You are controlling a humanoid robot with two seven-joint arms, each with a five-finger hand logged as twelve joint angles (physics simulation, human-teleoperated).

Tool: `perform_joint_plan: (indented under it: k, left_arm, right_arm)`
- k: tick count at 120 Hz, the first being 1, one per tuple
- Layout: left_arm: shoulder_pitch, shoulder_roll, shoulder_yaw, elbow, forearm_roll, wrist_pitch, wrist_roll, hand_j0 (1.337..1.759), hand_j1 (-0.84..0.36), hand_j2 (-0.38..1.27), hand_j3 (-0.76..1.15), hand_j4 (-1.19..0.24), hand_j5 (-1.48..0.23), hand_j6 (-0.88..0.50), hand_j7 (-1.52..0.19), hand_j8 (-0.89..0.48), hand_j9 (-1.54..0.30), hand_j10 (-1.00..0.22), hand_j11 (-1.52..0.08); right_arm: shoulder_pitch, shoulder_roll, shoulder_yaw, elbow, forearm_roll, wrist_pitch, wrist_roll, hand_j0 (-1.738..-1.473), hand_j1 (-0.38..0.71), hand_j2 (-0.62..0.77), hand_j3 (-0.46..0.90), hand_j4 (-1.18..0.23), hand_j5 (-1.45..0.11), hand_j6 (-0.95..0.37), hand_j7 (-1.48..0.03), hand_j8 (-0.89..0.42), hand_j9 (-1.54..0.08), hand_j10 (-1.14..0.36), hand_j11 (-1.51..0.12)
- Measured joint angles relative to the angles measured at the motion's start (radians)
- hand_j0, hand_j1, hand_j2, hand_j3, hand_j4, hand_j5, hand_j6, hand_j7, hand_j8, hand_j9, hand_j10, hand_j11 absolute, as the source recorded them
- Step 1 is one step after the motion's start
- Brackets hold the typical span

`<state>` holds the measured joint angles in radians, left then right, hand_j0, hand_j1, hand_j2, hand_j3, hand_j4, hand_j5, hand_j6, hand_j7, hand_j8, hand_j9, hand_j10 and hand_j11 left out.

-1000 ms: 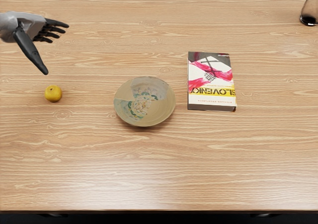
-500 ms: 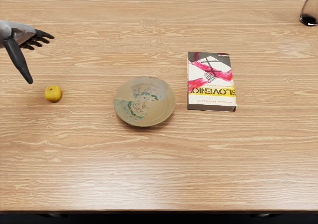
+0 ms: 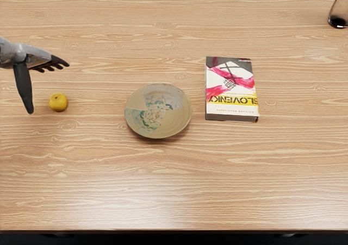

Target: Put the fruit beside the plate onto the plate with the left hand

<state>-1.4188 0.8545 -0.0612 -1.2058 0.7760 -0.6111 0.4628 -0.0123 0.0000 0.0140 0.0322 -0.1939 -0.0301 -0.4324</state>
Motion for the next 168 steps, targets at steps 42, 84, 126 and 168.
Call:
perform_joint_plan:
  k: [42, 84, 126, 168]
  left_arm:
    - [0.008, -0.018, 0.01, -0.01, 0.119, 0.026, -0.008, 1.658, 0.33, 0.0, 0.0, -0.02, -0.02, -0.02, -0.02, -0.02, -0.02, -0.02, -0.02]
    - [0.03, -0.094, 0.063, -0.003, 0.15, 0.18, -0.005, 1.658, 0.29, 0.01, 0.0, -0.06, -0.07, -0.06, -0.07, -0.06, -0.07, -0.06, -0.07]
    - [0.092, -0.128, 0.073, 0.039, 0.169, 0.236, -0.003, 1.658, 0.21, 0.03, 0.0, -0.12, -0.16, -0.13, -0.16, -0.13, -0.16, -0.12, -0.16]
    - [0.132, -0.194, 0.072, 0.157, 0.197, 0.281, -0.009, 1.658, 0.18, 0.03, 0.0, -0.15, -0.19, -0.15, -0.19, -0.15, -0.19, -0.15, -0.19]
  right_arm:
    - [0.0, 0.0, 0.0, 0.0, 0.0, 0.0, 0.0, -1.658, -0.35, 0.0, 0.0, 0.0, 0.0, 0.0, 0.0, 0.0, 0.0, 0.0, 0.0]
    - [0.0, 0.0, 0.0, 0.0, 0.0, 0.0, 0.0, -1.658, -0.35, 0.0, 0.0, 0.0, 0.0, 0.0, 0.0, 0.0, 0.0, 0.0, 0.0]
    - [0.0, 0.0, 0.0, 0.0, 0.0, 0.0, 0.0, -1.658, -0.35, 0.0, 0.0, 0.0, 0.0, 0.0, 0.0, 0.0, 0.0, 0.0, 0.0]
    - [0.0, 0.0, 0.0, 0.0, 0.0, 0.0, 0.0, -1.658, -0.35, 0.0, 0.0, 0.0, 0.0, 0.0, 0.0, 0.0, 0.0, 0.0, 0.0]
